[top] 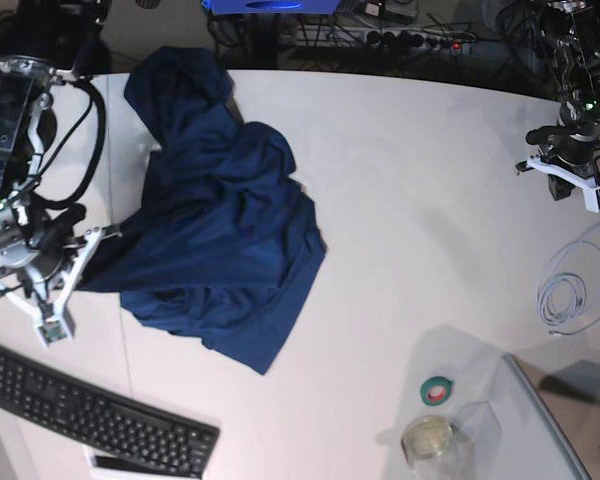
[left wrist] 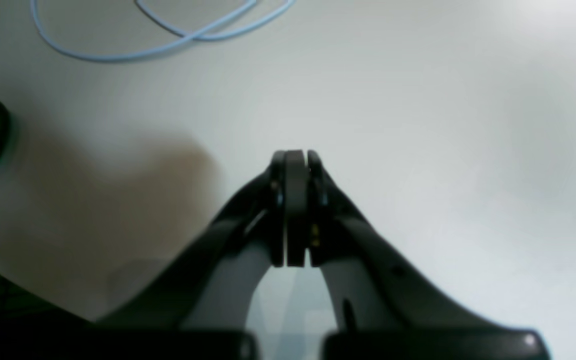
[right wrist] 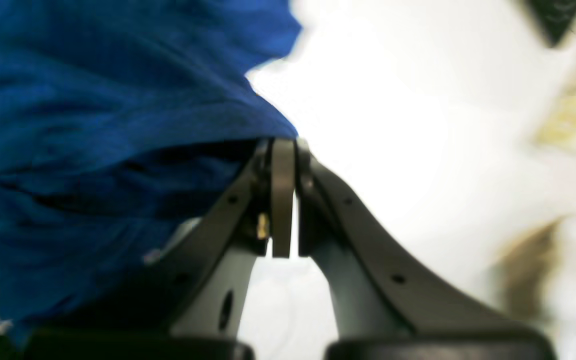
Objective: Layout the t-shirt on the table in an organized manner, then fold the t-shirt properly
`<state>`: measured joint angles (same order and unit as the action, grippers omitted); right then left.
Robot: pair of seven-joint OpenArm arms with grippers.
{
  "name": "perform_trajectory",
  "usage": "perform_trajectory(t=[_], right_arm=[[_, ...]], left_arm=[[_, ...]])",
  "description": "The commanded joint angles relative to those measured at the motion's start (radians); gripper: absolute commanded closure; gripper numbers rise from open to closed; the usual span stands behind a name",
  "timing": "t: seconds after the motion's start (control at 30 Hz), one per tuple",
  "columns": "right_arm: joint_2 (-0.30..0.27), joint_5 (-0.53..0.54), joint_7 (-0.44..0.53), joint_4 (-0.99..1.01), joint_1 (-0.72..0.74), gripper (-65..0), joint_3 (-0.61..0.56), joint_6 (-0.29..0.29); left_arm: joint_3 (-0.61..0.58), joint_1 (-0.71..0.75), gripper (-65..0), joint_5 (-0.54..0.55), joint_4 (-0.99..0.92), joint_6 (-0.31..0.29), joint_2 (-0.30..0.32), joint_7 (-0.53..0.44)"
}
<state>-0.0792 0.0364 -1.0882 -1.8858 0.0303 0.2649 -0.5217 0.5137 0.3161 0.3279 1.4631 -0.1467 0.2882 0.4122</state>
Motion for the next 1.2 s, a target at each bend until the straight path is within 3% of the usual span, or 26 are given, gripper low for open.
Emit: perform_trajectory(t=[0.0,0.2,0.3,0.37,0.43,0.5,0.57,0.6,0.7,0.8,0.9,1.0,1.17], right_arm=[[-0.023,0.003,0.018,-0.018,0.035,-0.6,0.001,0.001],[-0.121,0.003,0.039,0.2,0.21,-0.6,0.0,0.001],[-0.146,0.001,0.155,0.38,0.276,-0.8,0.001,0.01],[-0.152,0.0,0.233,0.503,0.308,-1.8,0.0,0.059],[-0.172,0.0,0.245,0.587,0.331,-10.7,-0.008,0.137],[-0.173,0.0,0.205,0.599,0.337,-27.2,-0.009,0.196],[-0.169,0.0,0.17,0.516,0.302,-40.2,-0.005,0.206],[-0.163,0.001,0.162,0.434,0.256,-41.7,-0.006,0.206],[-0.101,0.001,0.122,0.154,0.086,-38.7,-0.082,0.206],[-0.083,0.001,0.089,0.067,-0.03,-37.1,-0.221,0.214],[-0.017,0.0,0.128,0.114,-0.08,-36.2,-0.266,0.283],[0.006,0.0,0.213,0.187,-0.099,-36.2,-0.269,0.363],[0.0,0.0,0.265,0.328,-0.068,-36.2,-0.269,0.371]], left_arm=[[0.006,-0.002,0.0,-0.002,0.018,0.003,0.016,-0.02],[0.006,-0.002,0.0,0.004,0.02,0.003,0.016,-0.02],[0.006,-0.002,0.0,0.004,0.021,0.003,0.016,-0.02],[0.006,0.002,0.0,0.004,0.021,0.003,0.016,-0.02],[0.006,0.004,0.0,0.004,0.021,0.003,0.016,-0.02],[0.006,0.004,0.0,0.001,0.02,0.003,0.016,-0.02],[0.006,0.004,0.0,0.001,0.018,0.003,0.016,-0.02],[0.006,0.004,0.0,-0.002,0.015,0.003,0.016,-0.02],[0.006,0.004,0.0,0.001,0.014,0.003,0.016,-0.02],[0.006,0.001,0.0,0.004,0.017,0.003,0.016,-0.02],[0.006,-0.005,0.0,-0.003,0.02,0.003,-0.002,-0.02],[0.006,-0.005,0.0,-0.003,0.023,0.003,-0.004,-0.02],[0.006,0.001,0.0,-0.003,0.021,0.003,-0.004,-0.02]])
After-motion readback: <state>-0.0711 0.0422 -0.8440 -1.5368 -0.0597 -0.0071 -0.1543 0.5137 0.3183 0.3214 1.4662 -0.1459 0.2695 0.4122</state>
